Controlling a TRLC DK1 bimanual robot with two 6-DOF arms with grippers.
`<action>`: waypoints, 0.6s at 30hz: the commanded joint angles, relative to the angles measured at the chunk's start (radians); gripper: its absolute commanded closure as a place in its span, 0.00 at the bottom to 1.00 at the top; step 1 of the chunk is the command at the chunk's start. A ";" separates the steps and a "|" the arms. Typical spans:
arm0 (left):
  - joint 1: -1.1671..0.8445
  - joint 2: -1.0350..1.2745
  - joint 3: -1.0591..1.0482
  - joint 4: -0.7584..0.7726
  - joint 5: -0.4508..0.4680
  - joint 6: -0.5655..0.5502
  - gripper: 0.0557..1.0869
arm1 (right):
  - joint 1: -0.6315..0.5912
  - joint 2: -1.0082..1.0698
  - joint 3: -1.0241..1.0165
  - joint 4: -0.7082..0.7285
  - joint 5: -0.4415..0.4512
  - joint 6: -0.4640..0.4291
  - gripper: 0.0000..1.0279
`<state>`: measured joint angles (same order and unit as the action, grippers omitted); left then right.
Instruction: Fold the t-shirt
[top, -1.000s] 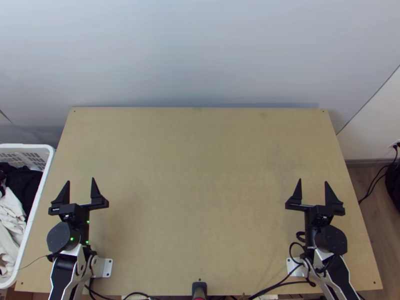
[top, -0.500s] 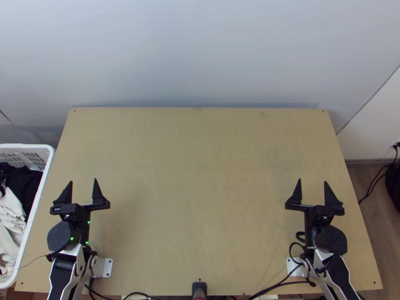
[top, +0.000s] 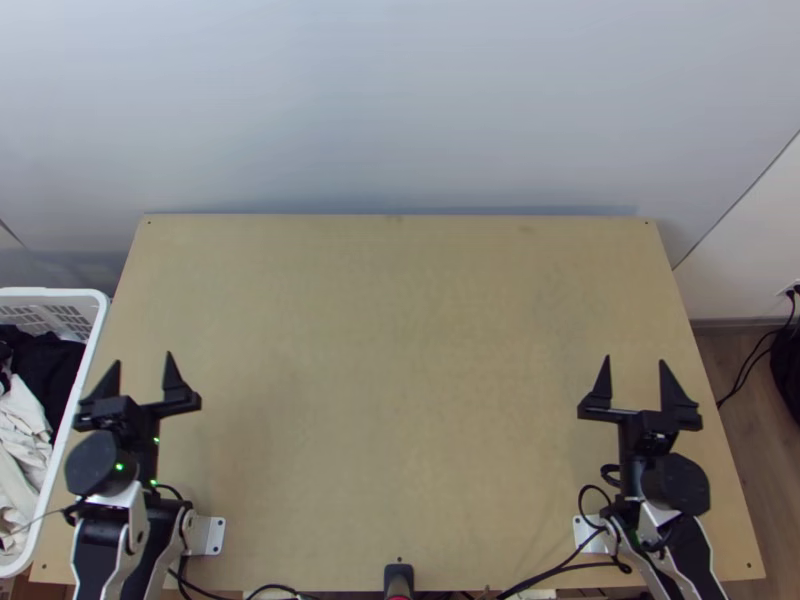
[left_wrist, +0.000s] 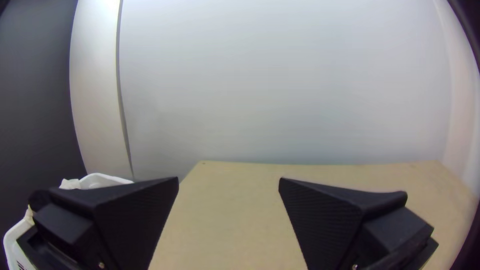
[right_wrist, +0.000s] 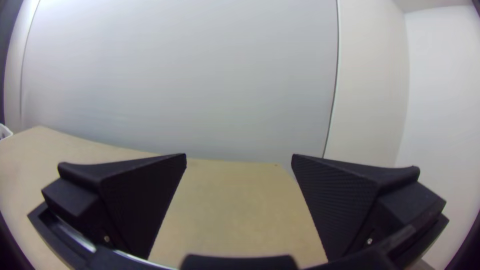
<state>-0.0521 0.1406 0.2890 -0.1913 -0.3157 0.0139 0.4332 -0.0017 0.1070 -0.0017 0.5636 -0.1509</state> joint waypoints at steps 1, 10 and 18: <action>0.043 0.157 0.208 -0.031 -0.002 -0.015 0.05 | 0.004 0.035 0.108 -0.046 -0.001 -0.021 0.05; 0.126 0.333 0.495 -0.151 -0.045 -0.025 0.05 | 0.001 0.272 0.323 -0.084 0.001 -0.010 0.05; 0.416 0.576 0.711 -0.281 -0.042 -0.015 0.05 | -0.008 0.460 0.537 -0.207 0.001 0.030 0.05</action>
<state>0.1665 0.5247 0.8104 -0.3626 -0.3561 -0.0067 0.4316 0.3180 0.4786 -0.1375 0.5636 -0.1574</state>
